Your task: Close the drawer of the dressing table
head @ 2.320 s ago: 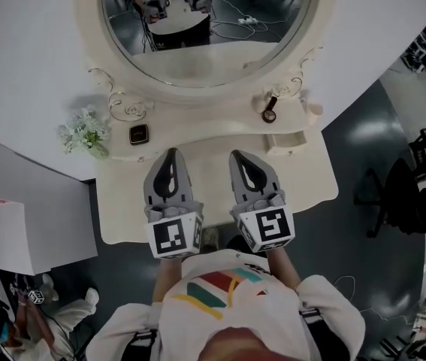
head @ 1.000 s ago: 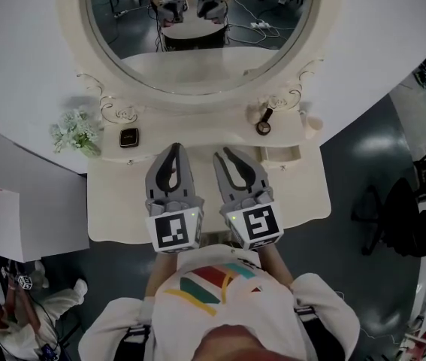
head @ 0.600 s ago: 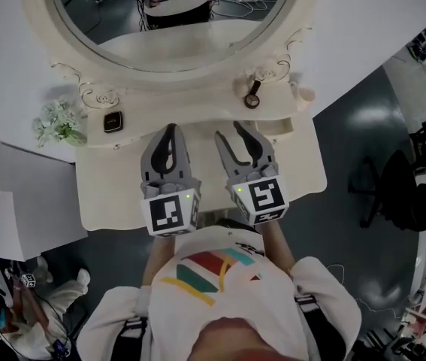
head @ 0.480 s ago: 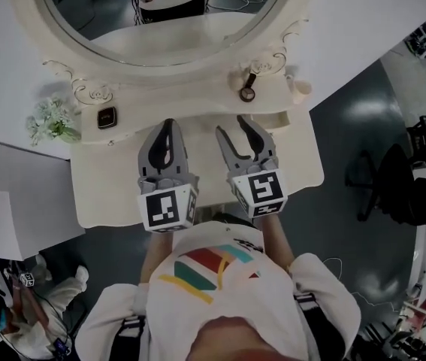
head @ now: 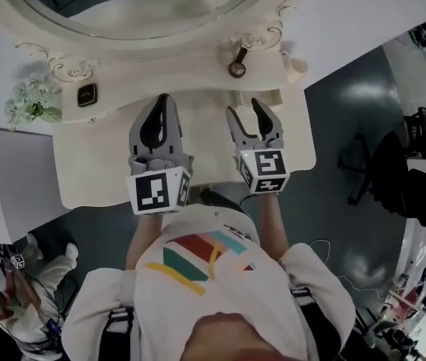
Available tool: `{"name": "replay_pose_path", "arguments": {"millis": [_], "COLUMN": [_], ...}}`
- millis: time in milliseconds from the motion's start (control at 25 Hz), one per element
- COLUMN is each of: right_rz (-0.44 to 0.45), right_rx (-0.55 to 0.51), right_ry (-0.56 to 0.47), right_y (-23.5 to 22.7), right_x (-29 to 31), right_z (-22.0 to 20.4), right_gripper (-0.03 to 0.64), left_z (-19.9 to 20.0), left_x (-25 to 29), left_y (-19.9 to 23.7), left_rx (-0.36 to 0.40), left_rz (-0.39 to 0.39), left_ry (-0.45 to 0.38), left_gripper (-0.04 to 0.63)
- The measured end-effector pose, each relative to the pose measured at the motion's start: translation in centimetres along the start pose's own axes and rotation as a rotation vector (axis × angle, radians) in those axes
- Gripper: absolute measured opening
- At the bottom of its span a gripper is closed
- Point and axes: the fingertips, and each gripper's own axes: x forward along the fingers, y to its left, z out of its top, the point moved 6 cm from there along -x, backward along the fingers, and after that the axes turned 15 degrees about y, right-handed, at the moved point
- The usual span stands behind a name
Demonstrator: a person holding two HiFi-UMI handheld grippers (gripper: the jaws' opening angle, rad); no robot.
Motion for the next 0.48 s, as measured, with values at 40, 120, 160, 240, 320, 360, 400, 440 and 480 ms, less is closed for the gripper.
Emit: {"name": "replay_pose_path", "arguments": {"millis": [40, 120, 160, 240, 320, 360, 400, 440, 480], "right_rz": [-0.005, -0.013, -0.016, -0.023, -0.034, -0.040, -0.046, -0.053, -0.063], "right_rx": [0.011, 0.028, 0.036, 0.048, 0.051, 0.052, 0.054, 0.060, 0.066], "right_ry": [0.011, 0.031, 0.040, 0.059, 0.086, 0.102, 0.118, 0.131, 0.142], "right_y": [-0.5, -1.5, -1.9, -2.8, -3.9, -4.4, -4.8, -5.2, -5.6], "right_x": [0.1, 0.4, 0.6, 1.0, 1.3, 1.4, 1.6, 1.7, 1.9], "right_z": [-0.5, -1.5, -2.0, -3.0, -4.2, -4.8, -5.4, -6.0, -6.5], "right_gripper": [0.199, 0.199, 0.199, 0.199, 0.199, 0.199, 0.199, 0.199, 0.199], "left_z": [-0.2, -0.4, -0.6, -1.0, -1.5, -1.8, -2.0, -2.2, -2.4], "left_x": [0.2, 0.5, 0.8, 1.3, 1.8, 2.0, 2.1, 2.3, 2.4], "left_y": [-0.4, -1.2, -1.6, -2.5, -3.3, -3.7, -3.9, -4.1, -4.2], "left_rx": [0.005, 0.016, 0.025, 0.044, 0.053, 0.055, 0.057, 0.059, 0.062], "left_rz": [0.000, -0.005, -0.010, -0.026, -0.043, -0.048, -0.050, -0.050, -0.049], "left_ry": [0.001, 0.005, 0.007, 0.017, 0.032, 0.041, 0.049, 0.058, 0.065], "left_gripper": [0.011, 0.011, 0.011, 0.011, 0.011, 0.011, 0.011, 0.011, 0.011]}}
